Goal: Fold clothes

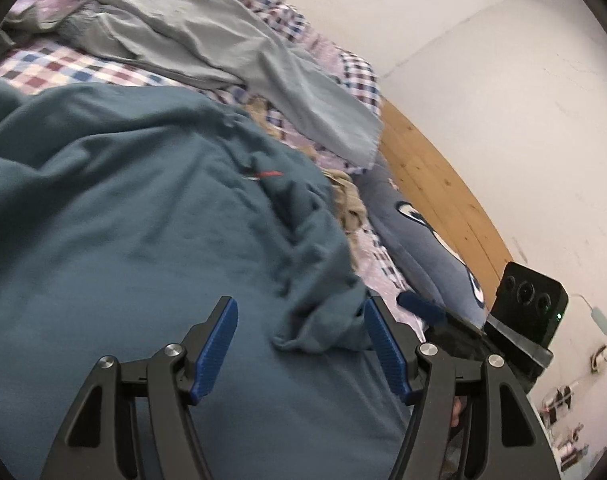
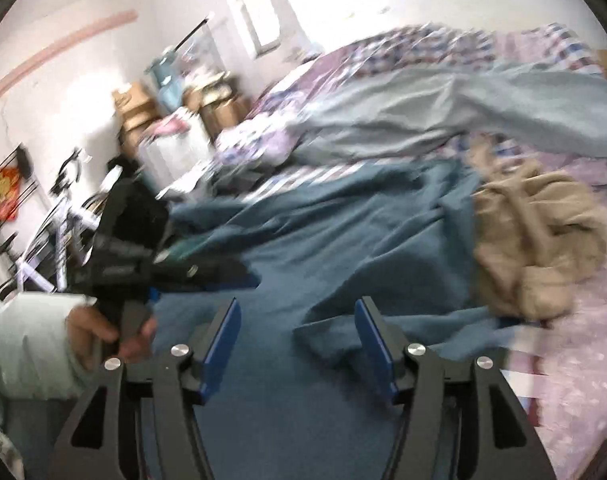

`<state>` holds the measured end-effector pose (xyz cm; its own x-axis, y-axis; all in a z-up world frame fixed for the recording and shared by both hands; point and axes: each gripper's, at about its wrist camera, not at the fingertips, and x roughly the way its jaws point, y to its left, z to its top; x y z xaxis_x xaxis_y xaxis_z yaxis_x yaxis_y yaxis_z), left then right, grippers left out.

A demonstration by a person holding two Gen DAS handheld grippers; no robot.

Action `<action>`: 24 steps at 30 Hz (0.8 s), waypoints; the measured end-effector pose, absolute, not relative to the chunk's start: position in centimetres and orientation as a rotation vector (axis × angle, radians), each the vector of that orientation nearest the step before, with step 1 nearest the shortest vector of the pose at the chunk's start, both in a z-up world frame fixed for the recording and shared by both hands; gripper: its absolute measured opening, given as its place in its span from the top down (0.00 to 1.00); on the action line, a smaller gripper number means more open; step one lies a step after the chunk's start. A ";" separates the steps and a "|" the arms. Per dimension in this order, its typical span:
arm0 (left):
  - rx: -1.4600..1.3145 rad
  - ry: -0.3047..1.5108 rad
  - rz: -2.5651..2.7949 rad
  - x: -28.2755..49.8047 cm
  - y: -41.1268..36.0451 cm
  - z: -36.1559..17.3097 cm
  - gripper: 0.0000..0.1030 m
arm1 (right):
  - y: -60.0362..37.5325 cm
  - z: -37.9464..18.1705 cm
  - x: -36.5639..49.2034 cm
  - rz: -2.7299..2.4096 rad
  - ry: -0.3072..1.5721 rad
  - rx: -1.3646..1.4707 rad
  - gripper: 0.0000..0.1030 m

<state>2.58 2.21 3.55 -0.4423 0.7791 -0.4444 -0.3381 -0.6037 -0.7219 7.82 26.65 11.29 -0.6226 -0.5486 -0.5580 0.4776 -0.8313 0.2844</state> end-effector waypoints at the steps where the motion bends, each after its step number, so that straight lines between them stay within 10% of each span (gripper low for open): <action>1: -1.025 -0.711 2.069 2.7 2.7 3.6 0.32 | 27.5 11.3 7.8 -2.461 -0.162 0.888 0.39; 9: -1.023 -0.670 2.021 3.6 5.3 3.1 0.32 | 32.3 9.4 5.8 -2.662 -0.433 1.102 0.43; 15: -0.983 -0.716 1.997 3.8 4.7 3.8 0.32 | 31.9 6.2 3.9 -2.654 -0.478 1.336 0.96; 24: -0.944 -0.924 1.901 2.5 2.1 4.1 0.32 | 21.6 10.1 8.9 -2.358 0.090 0.897 0.97</action>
<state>2.52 2.12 4.06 -0.3987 0.8770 -0.2680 -0.3313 -0.4102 -0.8497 8.95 21.61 10.13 -0.5864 -0.5174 -0.6232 0.5632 -0.8134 0.1454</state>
